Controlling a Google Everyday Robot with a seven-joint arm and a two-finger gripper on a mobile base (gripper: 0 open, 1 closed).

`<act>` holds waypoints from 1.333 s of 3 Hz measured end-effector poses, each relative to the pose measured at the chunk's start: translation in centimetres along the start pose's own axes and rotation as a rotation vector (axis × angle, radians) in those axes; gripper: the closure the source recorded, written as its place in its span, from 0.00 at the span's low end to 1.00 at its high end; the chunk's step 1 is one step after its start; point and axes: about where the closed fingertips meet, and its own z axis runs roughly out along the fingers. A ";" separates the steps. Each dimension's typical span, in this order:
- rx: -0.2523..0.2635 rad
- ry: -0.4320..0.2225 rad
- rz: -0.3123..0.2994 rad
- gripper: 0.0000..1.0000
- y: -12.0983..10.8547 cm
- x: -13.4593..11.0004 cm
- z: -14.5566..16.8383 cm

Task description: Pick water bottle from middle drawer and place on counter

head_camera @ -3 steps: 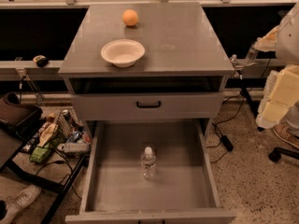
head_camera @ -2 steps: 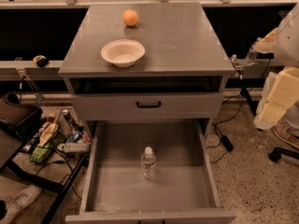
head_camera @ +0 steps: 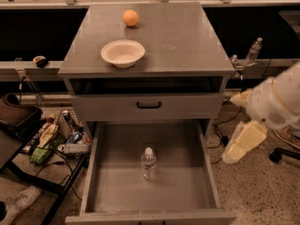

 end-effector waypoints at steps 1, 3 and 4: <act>-0.068 -0.215 0.089 0.00 0.4 2.0 7.7; -0.021 -0.417 0.157 0.00 -2.4 2.0 14.1; -0.027 -0.482 0.134 0.00 -2.9 1.2 17.1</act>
Offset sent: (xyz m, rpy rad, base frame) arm 0.0862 0.0375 -0.1701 0.6290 -0.1836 -0.1786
